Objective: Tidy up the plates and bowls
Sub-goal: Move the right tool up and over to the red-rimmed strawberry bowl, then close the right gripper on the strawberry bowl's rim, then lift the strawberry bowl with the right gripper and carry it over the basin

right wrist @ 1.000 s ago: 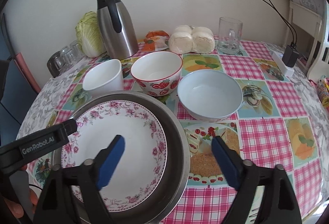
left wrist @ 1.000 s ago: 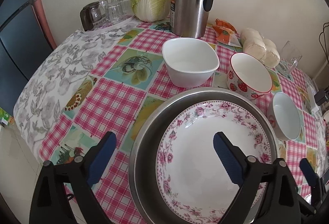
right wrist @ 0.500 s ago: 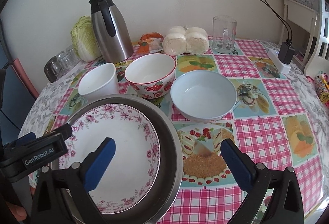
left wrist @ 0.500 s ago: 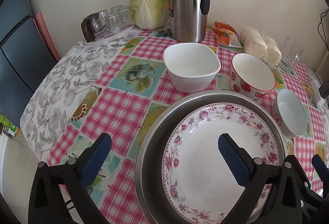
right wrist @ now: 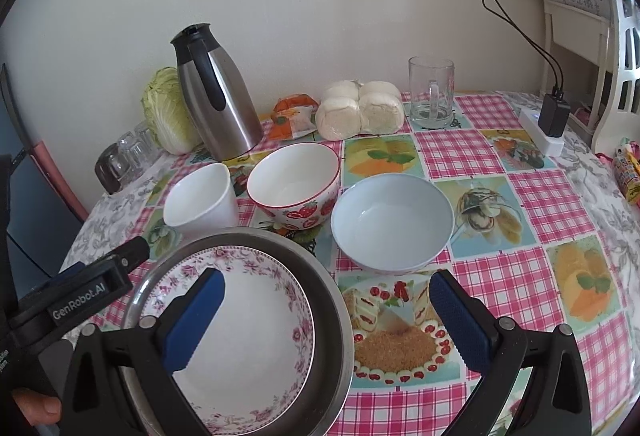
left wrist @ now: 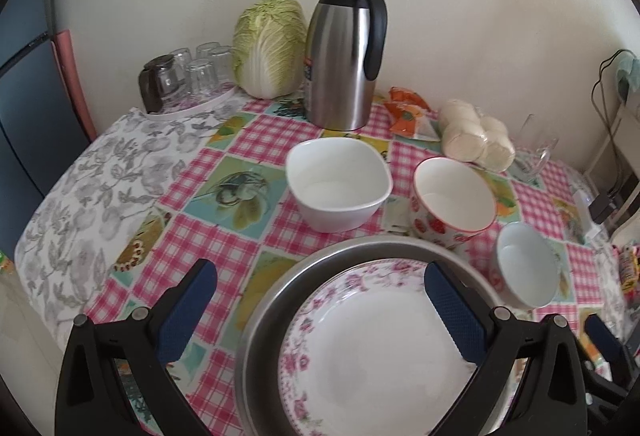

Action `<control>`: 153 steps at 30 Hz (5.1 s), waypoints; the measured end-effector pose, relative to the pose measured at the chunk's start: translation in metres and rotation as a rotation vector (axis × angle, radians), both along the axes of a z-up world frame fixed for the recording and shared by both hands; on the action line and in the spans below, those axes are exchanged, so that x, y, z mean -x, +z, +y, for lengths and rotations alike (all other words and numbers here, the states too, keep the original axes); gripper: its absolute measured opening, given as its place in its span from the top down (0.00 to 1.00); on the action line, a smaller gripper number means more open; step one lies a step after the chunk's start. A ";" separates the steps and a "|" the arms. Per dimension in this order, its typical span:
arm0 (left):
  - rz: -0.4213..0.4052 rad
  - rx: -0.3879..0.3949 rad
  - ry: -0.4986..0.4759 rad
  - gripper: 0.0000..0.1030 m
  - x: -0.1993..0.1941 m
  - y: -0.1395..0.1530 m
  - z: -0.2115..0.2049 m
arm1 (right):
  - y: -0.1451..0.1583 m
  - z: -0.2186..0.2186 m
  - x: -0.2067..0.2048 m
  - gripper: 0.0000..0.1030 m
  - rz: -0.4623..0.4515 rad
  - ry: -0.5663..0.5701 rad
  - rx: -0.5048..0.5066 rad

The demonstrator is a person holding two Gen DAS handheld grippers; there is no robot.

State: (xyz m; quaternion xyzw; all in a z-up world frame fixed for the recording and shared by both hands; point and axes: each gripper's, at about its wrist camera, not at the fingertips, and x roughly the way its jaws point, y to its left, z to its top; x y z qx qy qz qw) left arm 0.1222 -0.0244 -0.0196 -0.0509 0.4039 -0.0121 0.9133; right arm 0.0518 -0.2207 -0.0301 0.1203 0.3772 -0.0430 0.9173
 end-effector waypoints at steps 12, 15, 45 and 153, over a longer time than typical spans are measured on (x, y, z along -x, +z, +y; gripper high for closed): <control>-0.083 -0.041 -0.088 0.00 -0.032 0.032 -0.006 | 0.040 -0.013 -0.036 0.00 -0.012 0.029 0.056; -0.084 -0.053 -0.083 0.00 -0.044 0.039 -0.003 | 0.055 -0.013 -0.051 0.00 -0.026 0.045 0.070; 0.207 0.325 -0.098 0.19 -0.143 -0.027 -0.072 | 0.063 -0.062 -0.191 0.15 0.180 0.049 0.115; 0.138 0.254 -0.248 0.87 -0.112 -0.003 -0.059 | 0.025 -0.005 -0.172 0.90 0.289 0.115 0.075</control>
